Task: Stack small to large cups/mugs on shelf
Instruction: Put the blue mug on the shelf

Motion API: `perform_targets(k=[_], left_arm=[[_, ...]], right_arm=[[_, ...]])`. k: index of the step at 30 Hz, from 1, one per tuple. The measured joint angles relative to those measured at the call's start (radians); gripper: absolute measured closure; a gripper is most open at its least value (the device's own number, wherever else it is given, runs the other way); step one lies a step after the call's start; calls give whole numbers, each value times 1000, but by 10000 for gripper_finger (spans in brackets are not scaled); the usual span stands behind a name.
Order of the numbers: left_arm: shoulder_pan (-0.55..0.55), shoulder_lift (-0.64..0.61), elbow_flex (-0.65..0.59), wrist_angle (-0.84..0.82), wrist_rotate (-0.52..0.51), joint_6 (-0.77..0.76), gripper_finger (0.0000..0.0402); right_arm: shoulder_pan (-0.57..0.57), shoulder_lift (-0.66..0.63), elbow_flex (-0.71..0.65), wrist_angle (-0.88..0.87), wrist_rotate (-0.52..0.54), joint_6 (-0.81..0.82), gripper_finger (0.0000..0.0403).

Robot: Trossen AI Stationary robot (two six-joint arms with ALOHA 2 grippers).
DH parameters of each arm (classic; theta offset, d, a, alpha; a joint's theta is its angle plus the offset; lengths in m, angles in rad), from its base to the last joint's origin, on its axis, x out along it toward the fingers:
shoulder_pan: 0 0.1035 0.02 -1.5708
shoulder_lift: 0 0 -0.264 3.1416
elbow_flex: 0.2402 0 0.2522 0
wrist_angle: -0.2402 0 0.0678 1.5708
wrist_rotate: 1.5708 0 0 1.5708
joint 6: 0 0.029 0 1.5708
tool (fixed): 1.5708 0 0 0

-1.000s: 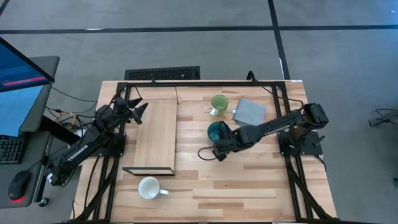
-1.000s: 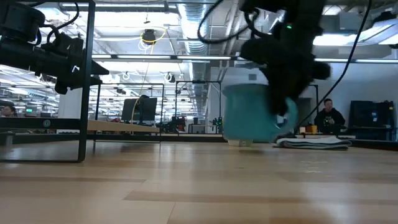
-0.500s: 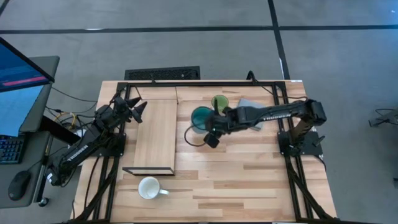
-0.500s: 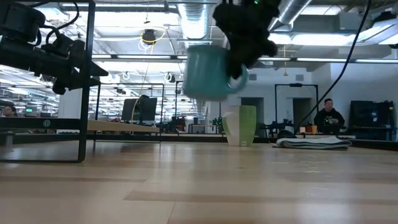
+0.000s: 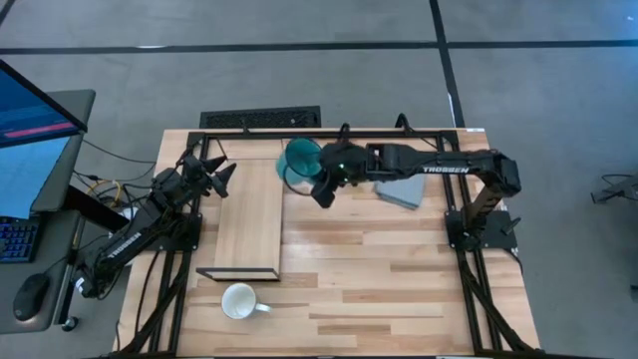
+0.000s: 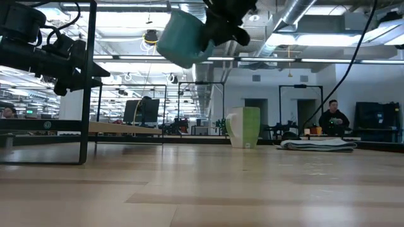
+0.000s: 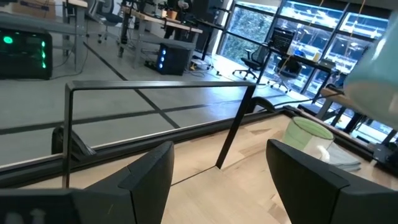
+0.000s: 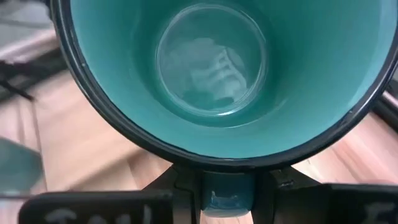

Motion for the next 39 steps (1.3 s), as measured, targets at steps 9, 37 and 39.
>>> perform_targets(k=[9, 37, 39], left_arm=[[0, 0, 0, 0, 0, 4, 154], [-5, 20, 0, 0, 16, 8, 154], [-5, 20, 0, -1, 16, 8, 154]], right_arm=[[-40, 24, 1, 130, -74, -14, 303], [-3, 550, 603, -278, -131, -186, 304], [-4, 566, 610, -235, -130, -195, 304]])
